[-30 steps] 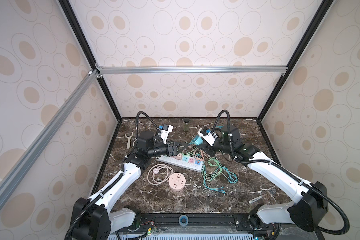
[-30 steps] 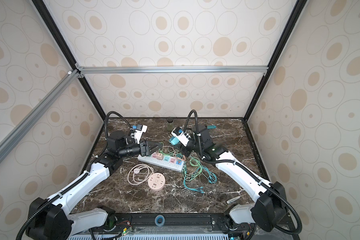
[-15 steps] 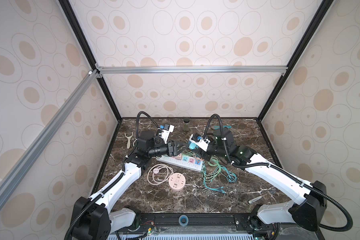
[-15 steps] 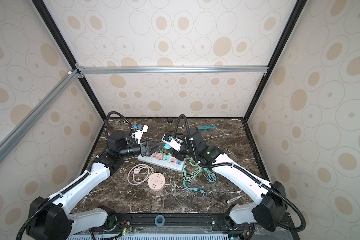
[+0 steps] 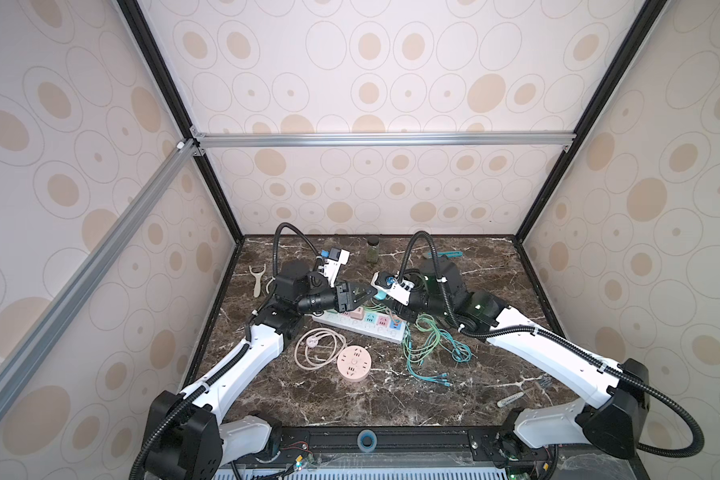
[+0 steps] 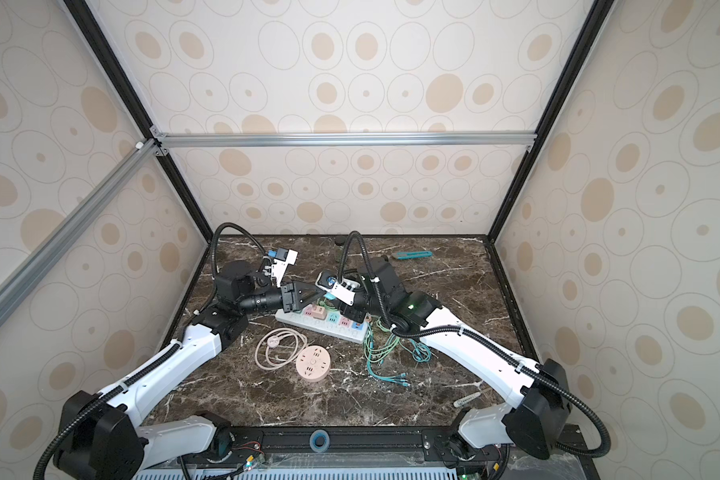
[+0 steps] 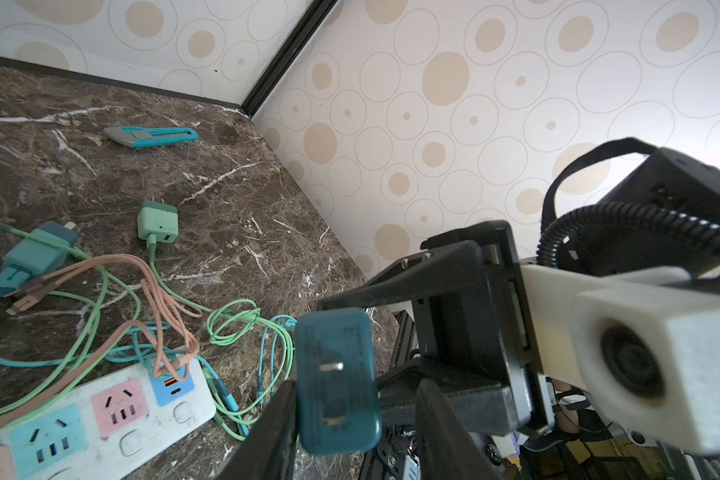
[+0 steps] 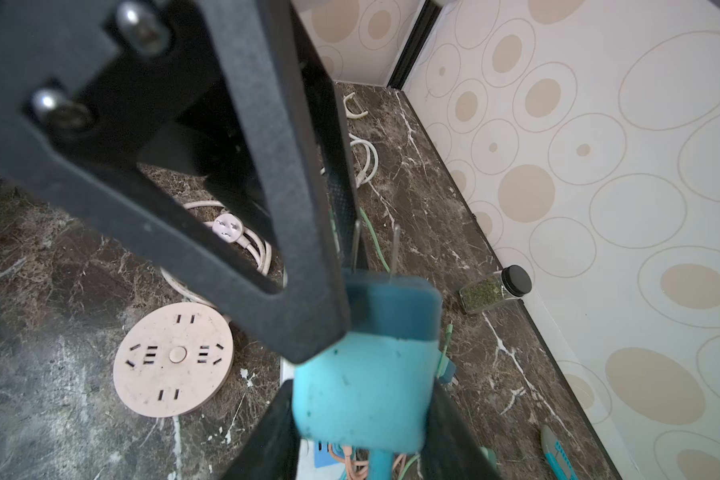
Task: Insert the plug
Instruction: 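Close the left gripper on the teal charger and open the right gripper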
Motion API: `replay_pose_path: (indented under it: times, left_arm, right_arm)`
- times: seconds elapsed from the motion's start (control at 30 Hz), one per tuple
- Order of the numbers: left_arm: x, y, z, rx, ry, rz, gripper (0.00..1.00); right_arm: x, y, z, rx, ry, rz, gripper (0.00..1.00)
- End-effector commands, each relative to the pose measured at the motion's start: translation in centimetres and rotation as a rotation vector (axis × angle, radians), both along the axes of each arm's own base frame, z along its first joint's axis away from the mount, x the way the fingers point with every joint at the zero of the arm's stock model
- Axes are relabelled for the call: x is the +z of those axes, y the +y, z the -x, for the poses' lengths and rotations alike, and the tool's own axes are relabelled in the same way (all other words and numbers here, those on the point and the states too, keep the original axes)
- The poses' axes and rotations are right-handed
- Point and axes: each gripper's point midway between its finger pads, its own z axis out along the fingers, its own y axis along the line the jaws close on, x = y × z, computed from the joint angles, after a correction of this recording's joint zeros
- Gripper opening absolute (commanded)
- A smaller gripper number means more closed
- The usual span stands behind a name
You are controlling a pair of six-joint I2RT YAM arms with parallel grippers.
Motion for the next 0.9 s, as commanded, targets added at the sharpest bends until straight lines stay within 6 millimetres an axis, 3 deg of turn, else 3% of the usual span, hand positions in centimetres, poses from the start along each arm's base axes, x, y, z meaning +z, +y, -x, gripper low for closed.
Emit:
replay_pose_path:
  times: [0.0,0.33,0.5,0.67,0.87]
  left_arm:
    - [1.5,-0.4,0.5,-0.035,-0.048,0.028,0.39]
    - [2.1,-0.5,0.7,-0.049,-0.067,0.058,0.3]
    - [2.1,-0.5,0.6,-0.042,-0.068,0.059,0.21]
    - [2.0,-0.4,0.1,-0.017,-0.068,0.056,0.12]
    - [2.3,0.0,-1.0,0.048,-0.097,0.053,0.07]
  right_arm:
    - [1.2,0.3,-0.3,0.0,-0.053,-0.002,0.37]
    - [2.0,0.5,-0.2,-0.001,-0.088,-0.022,0.38]
    - [2.6,0.3,-0.2,-0.01,-0.104,-0.042,0.4]
    - [2.8,-0.3,-0.5,-0.056,-0.101,-0.054,0.55]
    - [4.0,-3.5,0.1,-0.197,-0.053,-0.099,0.68]
